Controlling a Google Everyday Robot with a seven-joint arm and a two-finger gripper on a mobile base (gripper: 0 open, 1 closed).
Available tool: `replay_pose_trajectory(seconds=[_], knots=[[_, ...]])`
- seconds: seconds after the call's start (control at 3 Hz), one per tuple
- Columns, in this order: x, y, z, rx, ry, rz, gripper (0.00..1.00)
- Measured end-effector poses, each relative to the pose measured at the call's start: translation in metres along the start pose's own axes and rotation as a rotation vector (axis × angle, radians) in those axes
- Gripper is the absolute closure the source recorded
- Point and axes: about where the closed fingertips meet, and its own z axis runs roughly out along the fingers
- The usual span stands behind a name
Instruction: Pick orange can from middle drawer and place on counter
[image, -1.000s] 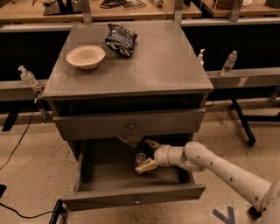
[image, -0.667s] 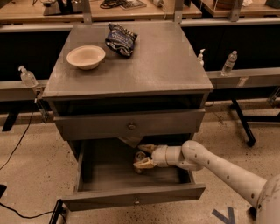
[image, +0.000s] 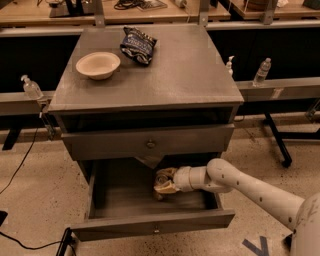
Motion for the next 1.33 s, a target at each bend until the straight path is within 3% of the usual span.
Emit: replay_pose_trajectory(seconds=[0.33,0.67,1.0,1.33], knots=[[-0.027,0.024,-0.016,-0.018,-0.056,-0.037,1.0],[-0.087,0.07,-0.072,0.005,-0.156,-0.116,1.0],[-0.136,0.109,-0.139,0.042,-0.161,-0.174,1.0],[-0.172,0.117,-0.205,0.064,-0.128,-0.18,1.0]])
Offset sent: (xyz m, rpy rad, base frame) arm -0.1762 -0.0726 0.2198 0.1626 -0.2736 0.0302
